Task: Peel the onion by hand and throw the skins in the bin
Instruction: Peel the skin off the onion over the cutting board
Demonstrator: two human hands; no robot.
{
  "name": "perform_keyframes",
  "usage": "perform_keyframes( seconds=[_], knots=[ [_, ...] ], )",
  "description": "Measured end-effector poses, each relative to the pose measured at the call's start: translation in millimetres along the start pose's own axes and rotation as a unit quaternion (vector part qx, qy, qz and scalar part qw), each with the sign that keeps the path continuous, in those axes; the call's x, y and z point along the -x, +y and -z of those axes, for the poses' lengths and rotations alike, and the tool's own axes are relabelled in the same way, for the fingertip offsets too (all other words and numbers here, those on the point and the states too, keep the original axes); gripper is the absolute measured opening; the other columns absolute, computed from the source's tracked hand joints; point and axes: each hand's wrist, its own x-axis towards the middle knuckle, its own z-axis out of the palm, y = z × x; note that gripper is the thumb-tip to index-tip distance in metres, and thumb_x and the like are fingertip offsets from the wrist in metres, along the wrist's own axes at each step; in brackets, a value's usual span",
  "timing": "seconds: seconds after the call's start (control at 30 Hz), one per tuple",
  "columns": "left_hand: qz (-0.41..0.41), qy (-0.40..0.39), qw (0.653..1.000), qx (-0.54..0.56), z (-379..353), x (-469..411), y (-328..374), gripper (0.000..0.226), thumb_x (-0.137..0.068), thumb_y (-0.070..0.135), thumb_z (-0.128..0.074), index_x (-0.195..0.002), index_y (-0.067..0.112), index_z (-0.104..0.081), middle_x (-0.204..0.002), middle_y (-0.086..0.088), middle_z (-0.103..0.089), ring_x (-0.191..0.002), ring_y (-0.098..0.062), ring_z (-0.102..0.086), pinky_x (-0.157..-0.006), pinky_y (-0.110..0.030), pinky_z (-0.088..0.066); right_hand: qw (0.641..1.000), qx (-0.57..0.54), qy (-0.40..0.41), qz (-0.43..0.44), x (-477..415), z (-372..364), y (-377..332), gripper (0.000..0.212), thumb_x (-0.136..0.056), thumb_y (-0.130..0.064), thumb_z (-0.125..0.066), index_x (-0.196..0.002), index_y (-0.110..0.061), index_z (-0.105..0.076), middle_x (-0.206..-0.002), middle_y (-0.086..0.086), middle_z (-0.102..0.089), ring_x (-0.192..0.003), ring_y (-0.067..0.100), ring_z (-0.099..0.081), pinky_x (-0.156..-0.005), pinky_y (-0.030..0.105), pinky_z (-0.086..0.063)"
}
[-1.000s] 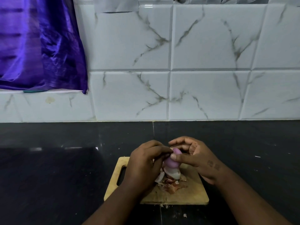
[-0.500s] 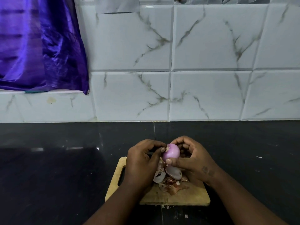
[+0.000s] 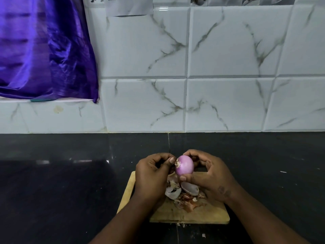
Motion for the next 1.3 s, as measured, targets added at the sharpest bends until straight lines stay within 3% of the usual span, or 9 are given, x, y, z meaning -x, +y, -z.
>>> perform_keyframes(
  seconds=[0.23,0.4,0.53,0.6,0.7,0.8,0.87,1.03,1.3],
  knots=[
    [0.027,0.004,0.999,0.038,-1.7,2.8,1.0,0.028,-0.098,0.0,-0.069,-0.081,0.017,-0.083,-0.083,-0.008,-0.08,-0.077,-0.018,-0.077,-0.069,-0.03,-0.061,1.0,0.005,-0.009,0.017,-1.7,2.9,-6.7,0.046,-0.068,-0.033,-0.093,-0.111,-0.035,-0.075,-0.111,-0.012,-0.076,-0.103,0.014,-0.073,-0.085,0.031,-0.062],
    [0.101,0.034,0.987,0.124,3.8,-2.5,6.7,0.022,-0.102,0.0,-0.064,-0.085,0.004,-0.077,-0.069,-0.009,-0.075,-0.063,-0.016,-0.071,-0.061,-0.029,-0.062,0.999,-0.016,-0.044,0.023,1.7,1.2,-7.7,0.048,-0.073,-0.026,-0.093,-0.116,-0.028,-0.075,-0.115,-0.002,-0.077,-0.107,0.021,-0.073,-0.089,0.041,-0.063],
    [0.06,0.02,0.998,0.012,11.5,-7.4,1.7,0.021,-0.101,0.006,-0.068,-0.084,0.012,-0.078,-0.074,-0.011,-0.077,-0.065,-0.019,-0.071,-0.061,-0.038,-0.063,0.997,-0.063,-0.04,0.011,-1.5,-3.8,-4.4,0.05,-0.071,-0.017,-0.094,-0.117,-0.023,-0.075,-0.117,0.003,-0.078,-0.109,0.024,-0.075,-0.092,0.044,-0.063],
    [0.033,-0.003,0.998,-0.047,8.9,-3.6,-1.9,0.027,-0.104,0.02,-0.065,-0.081,0.019,-0.078,-0.074,-0.006,-0.078,-0.066,-0.025,-0.073,-0.063,-0.046,-0.062,0.996,-0.086,-0.001,-0.003,-2.4,3.3,1.6,0.052,-0.07,-0.013,-0.092,-0.118,-0.02,-0.075,-0.117,0.004,-0.079,-0.108,0.024,-0.075,-0.093,0.046,-0.062],
    [-0.016,0.008,0.991,-0.135,10.6,-2.6,-1.3,0.042,-0.104,0.04,-0.062,-0.07,0.018,-0.074,-0.063,-0.006,-0.072,-0.06,-0.027,-0.07,-0.059,-0.045,-0.058,0.995,-0.095,0.003,-0.015,0.0,6.8,4.8,0.054,-0.066,-0.014,-0.092,-0.117,-0.018,-0.074,-0.116,0.004,-0.079,-0.107,0.024,-0.075,-0.092,0.044,-0.063],
    [-0.042,-0.006,0.989,-0.143,10.4,-3.3,0.5,0.012,-0.094,0.018,-0.078,-0.085,0.026,-0.079,-0.078,0.005,-0.076,-0.073,-0.012,-0.072,-0.062,-0.029,-0.061,0.997,-0.078,0.003,-0.019,-0.3,3.4,5.6,0.054,-0.066,-0.018,-0.093,-0.116,-0.022,-0.074,-0.116,-0.002,-0.078,-0.107,0.021,-0.075,-0.088,0.037,-0.063],
    [-0.029,-0.015,0.994,-0.106,8.5,-1.1,2.2,0.029,-0.09,0.003,-0.077,-0.102,0.029,-0.078,-0.092,0.009,-0.078,-0.087,-0.007,-0.073,-0.072,-0.02,-0.06,0.997,-0.075,0.01,-0.019,-1.3,3.7,7.3,0.054,-0.066,-0.019,-0.094,-0.116,-0.023,-0.074,-0.116,-0.003,-0.078,-0.106,0.019,-0.074,-0.087,0.034,-0.063],
    [-0.073,-0.049,0.993,-0.081,7.7,-0.9,3.9,0.019,-0.096,0.013,-0.076,-0.105,0.028,-0.081,-0.101,0.013,-0.08,-0.098,-0.007,-0.076,-0.084,-0.029,-0.064,0.997,-0.07,0.009,-0.021,-3.1,3.8,9.4,0.051,-0.07,-0.015,-0.094,-0.116,-0.025,-0.075,-0.117,-0.001,-0.077,-0.108,0.019,-0.074,-0.089,0.037,-0.063],
    [-0.08,-0.064,0.991,-0.082,7.5,0.5,1.8,0.023,-0.091,0.005,-0.079,-0.105,0.024,-0.083,-0.101,0.009,-0.082,-0.098,-0.01,-0.077,-0.088,-0.039,-0.065,0.997,-0.074,0.023,-0.025,-3.4,3.5,10.3,0.048,-0.072,-0.014,-0.093,-0.115,-0.025,-0.075,-0.114,-0.001,-0.079,-0.106,0.021,-0.075,-0.091,0.042,-0.063]
  ],
)
